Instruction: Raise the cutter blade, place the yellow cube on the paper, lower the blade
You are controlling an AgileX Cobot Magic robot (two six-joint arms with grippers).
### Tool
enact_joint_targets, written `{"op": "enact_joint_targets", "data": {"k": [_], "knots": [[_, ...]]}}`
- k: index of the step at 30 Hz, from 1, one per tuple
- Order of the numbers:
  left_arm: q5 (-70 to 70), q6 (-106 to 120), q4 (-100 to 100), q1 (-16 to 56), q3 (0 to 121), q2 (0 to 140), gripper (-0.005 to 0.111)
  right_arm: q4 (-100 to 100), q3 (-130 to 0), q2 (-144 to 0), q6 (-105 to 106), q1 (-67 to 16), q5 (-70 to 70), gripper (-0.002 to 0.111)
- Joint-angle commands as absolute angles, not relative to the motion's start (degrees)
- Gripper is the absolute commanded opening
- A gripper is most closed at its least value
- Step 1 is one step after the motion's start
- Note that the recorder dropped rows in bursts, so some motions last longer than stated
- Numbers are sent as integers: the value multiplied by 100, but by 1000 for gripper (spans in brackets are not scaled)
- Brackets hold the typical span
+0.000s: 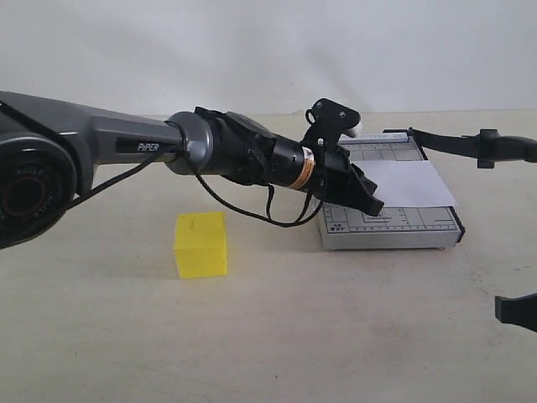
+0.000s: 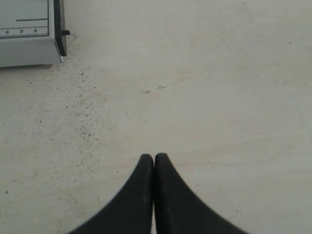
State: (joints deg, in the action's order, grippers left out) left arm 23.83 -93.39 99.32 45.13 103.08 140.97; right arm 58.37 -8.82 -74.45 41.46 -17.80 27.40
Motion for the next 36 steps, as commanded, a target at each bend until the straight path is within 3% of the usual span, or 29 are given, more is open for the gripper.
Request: {"op": "enact_joint_targets", "data": {"k": [1,9,23,33,36], "knots": [[2704,-9657,9995,4524,10763,14396,4,5831,-873,-7435,4104,-1770,2794,0],[3117,-10035,9995,4524,11538,14835,4,5820,-873,-7435,4102,-1770,2794,0],[3203,-9441,9995,4483,11751,14645,4,5820,-873,-7435,4102,-1770,2794,0],[1497,-11015,9995,4192,11625,13672,4,5792,-873,-7435,4102,-1770,2762,0],[215,-11224,9995,4179,11012,13352,4,5792,-873,-7435,4102,-1770,2751,0]]}}
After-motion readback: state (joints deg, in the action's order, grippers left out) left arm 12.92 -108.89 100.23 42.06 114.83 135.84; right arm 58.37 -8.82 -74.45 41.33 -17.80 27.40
